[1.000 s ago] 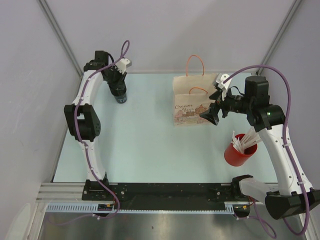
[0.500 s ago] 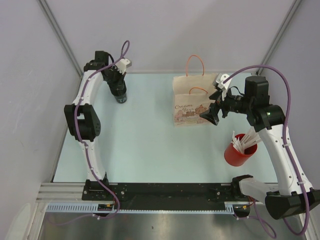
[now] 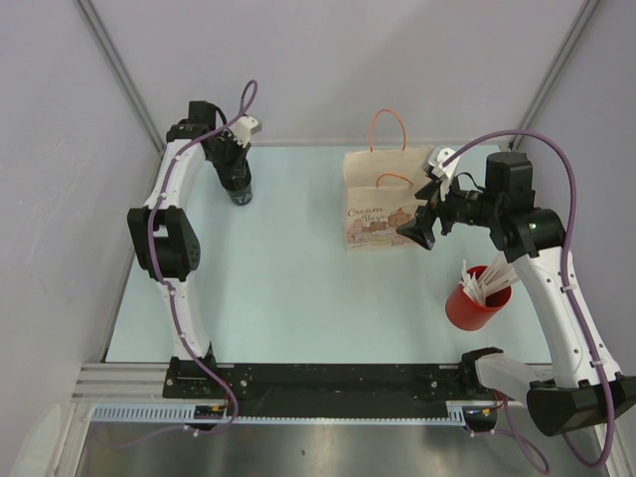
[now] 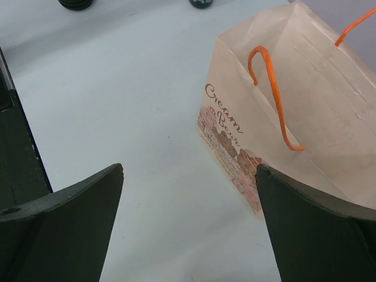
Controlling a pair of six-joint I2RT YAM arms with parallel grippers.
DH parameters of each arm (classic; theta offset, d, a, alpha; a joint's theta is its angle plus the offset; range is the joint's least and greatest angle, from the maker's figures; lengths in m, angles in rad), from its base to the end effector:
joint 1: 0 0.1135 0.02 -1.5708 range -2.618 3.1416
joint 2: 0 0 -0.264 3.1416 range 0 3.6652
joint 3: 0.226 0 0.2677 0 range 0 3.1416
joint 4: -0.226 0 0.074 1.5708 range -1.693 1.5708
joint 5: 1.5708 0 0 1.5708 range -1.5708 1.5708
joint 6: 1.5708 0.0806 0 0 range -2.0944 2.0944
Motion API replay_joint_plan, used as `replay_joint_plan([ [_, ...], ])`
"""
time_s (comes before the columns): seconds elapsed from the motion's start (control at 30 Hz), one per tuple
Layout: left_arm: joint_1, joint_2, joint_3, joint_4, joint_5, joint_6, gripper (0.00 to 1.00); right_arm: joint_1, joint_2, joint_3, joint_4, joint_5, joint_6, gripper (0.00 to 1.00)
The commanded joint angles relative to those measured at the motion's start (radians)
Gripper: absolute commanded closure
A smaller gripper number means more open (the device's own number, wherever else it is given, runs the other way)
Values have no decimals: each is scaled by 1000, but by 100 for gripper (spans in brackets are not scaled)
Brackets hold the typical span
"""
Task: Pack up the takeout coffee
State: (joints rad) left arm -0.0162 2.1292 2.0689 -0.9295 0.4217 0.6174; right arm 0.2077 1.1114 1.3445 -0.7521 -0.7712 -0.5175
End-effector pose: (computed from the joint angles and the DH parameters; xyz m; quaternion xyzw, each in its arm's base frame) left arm 0.5043 -0.0412 0.2582 0.3488 0.8716 -0.1086 0.3269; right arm 0.2402 0.1080 0.4034 -0.4608 0.6823 0.2496 0.5098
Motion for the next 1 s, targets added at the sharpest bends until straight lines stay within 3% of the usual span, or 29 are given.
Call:
replay_joint_plan([
  [0.0, 7, -40, 37, 35, -4, -33, 100, -1, -10, 1, 8, -23, -10, 0],
  [0.63, 7, -81, 33, 83, -41, -77, 100, -1, -1, -2, 7, -30, -15, 0],
  [0.97, 7, -74, 11, 66, -31, -70, 94, -1, 1, -4, 3, -34, -16, 0],
])
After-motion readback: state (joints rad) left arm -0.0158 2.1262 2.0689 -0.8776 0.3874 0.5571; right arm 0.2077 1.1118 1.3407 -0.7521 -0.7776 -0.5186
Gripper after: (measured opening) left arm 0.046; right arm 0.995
